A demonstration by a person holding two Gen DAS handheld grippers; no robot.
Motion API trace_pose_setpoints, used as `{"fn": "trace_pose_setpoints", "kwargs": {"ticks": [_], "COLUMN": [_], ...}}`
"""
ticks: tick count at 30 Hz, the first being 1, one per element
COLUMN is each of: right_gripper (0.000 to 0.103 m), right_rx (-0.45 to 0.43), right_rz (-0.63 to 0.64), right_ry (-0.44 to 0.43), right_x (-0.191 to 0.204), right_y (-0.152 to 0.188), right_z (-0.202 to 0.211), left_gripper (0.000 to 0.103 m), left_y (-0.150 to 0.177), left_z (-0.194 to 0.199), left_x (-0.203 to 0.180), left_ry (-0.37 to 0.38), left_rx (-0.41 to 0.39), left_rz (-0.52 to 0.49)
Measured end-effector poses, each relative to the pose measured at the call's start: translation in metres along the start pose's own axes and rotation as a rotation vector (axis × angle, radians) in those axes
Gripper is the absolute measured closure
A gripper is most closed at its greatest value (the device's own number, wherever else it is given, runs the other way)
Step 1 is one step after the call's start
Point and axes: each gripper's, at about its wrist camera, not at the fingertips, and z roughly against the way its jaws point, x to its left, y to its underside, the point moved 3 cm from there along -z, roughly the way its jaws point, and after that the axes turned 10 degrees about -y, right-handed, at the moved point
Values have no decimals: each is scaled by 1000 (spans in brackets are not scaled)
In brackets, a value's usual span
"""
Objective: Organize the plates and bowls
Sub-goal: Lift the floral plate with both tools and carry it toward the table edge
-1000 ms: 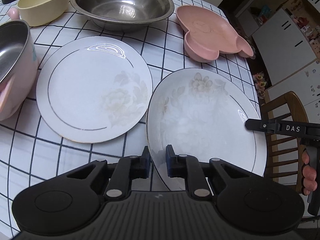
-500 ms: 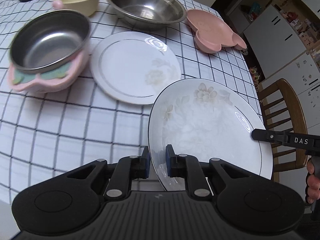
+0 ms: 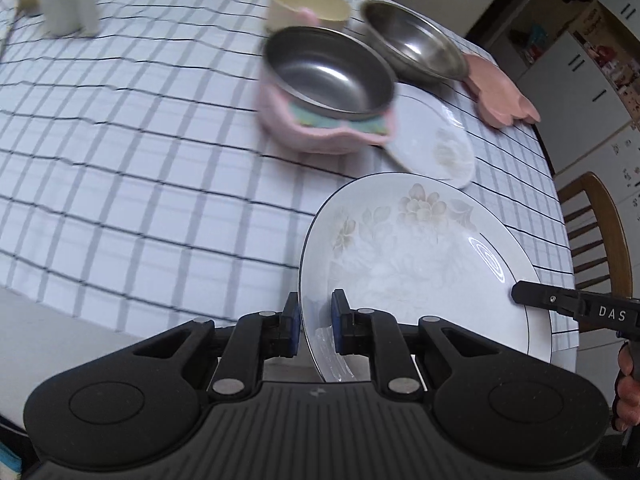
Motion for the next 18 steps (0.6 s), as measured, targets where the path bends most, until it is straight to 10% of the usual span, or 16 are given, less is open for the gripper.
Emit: {"fn": "trace_pose_setpoints", "kwargs": {"ticks": [18], "right_gripper": [94], "right_rx": [4], "right_rz": [120], "right_ry": [-62], "right_x": [126], "right_y": [-6], "right_z": [-122], "left_gripper": [89], "left_y": [-23], "left_z": [-7], "left_x": [151], "left_ry": [-125], "left_rx": [-72], "left_rz": [90]}}
